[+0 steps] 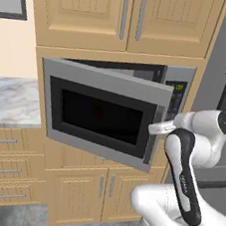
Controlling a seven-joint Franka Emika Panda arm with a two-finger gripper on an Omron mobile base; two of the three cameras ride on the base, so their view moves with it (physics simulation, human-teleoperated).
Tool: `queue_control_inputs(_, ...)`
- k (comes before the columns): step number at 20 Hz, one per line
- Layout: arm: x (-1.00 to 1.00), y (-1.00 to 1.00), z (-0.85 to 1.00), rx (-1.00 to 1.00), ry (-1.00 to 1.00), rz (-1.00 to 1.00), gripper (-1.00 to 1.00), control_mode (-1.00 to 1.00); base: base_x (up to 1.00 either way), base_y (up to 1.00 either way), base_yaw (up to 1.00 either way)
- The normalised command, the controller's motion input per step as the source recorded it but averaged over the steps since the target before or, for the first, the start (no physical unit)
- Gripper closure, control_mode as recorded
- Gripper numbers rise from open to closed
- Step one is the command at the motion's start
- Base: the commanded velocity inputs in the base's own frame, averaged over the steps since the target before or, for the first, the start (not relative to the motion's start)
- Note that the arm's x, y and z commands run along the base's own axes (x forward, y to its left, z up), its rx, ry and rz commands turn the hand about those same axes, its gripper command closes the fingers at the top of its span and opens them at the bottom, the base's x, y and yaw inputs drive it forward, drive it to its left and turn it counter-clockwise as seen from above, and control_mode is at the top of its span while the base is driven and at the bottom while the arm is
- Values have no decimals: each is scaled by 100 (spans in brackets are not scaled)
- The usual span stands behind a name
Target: Open the microwave door.
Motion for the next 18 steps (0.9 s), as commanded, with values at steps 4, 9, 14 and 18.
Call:
queue_control_inputs(4,-78,-54,36,6,-4,5,-100,-100,0,0,0)
queue_control_inputs(9,-26,-100,15,21,0,5,-100,-100,0,0,0)
queue_control_inputs(14,51,-58,8,32,28,1,-100,-100,0,0,0)
queue_control_inputs(18,43,-8,7,45,44,-2,-100,-100,0,0,0)
